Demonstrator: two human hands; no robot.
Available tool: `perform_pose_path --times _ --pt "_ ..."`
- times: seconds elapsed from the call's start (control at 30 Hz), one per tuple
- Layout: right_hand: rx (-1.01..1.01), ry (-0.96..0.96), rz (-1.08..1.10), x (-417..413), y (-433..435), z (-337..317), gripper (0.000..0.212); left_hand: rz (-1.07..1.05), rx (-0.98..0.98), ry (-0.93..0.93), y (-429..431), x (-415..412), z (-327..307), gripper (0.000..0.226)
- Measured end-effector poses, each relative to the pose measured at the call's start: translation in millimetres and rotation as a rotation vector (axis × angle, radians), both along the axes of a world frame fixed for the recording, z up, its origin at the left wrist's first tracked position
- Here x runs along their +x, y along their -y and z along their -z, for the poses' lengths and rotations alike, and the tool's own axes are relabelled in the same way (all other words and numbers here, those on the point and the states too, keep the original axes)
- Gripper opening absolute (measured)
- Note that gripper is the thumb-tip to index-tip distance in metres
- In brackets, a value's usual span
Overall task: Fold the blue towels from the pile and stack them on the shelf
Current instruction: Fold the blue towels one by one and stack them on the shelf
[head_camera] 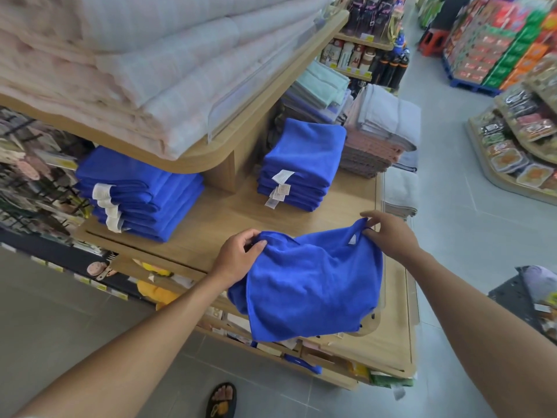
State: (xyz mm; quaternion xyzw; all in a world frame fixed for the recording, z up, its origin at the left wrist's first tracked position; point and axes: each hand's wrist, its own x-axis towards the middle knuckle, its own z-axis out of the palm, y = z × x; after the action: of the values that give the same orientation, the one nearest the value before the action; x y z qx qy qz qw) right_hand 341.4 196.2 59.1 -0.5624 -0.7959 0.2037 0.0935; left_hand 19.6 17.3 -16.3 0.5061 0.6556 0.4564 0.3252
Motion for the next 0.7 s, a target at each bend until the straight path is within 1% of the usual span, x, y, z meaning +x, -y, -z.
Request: perform_pose_path --times 0.13,0.27,0.37,0.43,0.53,0.6,0.7 --pt "0.07 0.032 0.006 -2.6 -3.0 1.7 0.026 0.003 0.002 0.005 -0.3 -0.7 -0.8 0.012" --pt "0.109 -0.034 0.044 -2.6 -2.3 0.8 0.02 -0.003 -0.001 0.04 0.0 -0.7 -2.9 0.014" --pt "0.148 -0.062 0.101 3.2 -1.4 0.0 0.012 -0.003 -0.006 0.087 0.8 -0.8 -5.5 0.016" --pt "0.15 -0.089 0.162 9.8 0.4 -3.6 0.014 -0.02 0.001 0.128 1.3 -1.2 -6.8 0.015" --pt "0.184 -0.155 0.231 26.2 9.0 -15.8 0.013 -0.125 0.019 0.246 0.3 -2.7 -10.1 0.014" --pt "0.198 -0.204 0.246 39.1 17.5 -24.8 0.009 -0.198 0.015 0.325 0.4 -2.7 -16.4 0.014" --pt "0.204 -0.249 0.237 52.5 28.2 -37.1 0.014 -0.216 0.014 0.372 4.2 2.4 -33.3 0.019"
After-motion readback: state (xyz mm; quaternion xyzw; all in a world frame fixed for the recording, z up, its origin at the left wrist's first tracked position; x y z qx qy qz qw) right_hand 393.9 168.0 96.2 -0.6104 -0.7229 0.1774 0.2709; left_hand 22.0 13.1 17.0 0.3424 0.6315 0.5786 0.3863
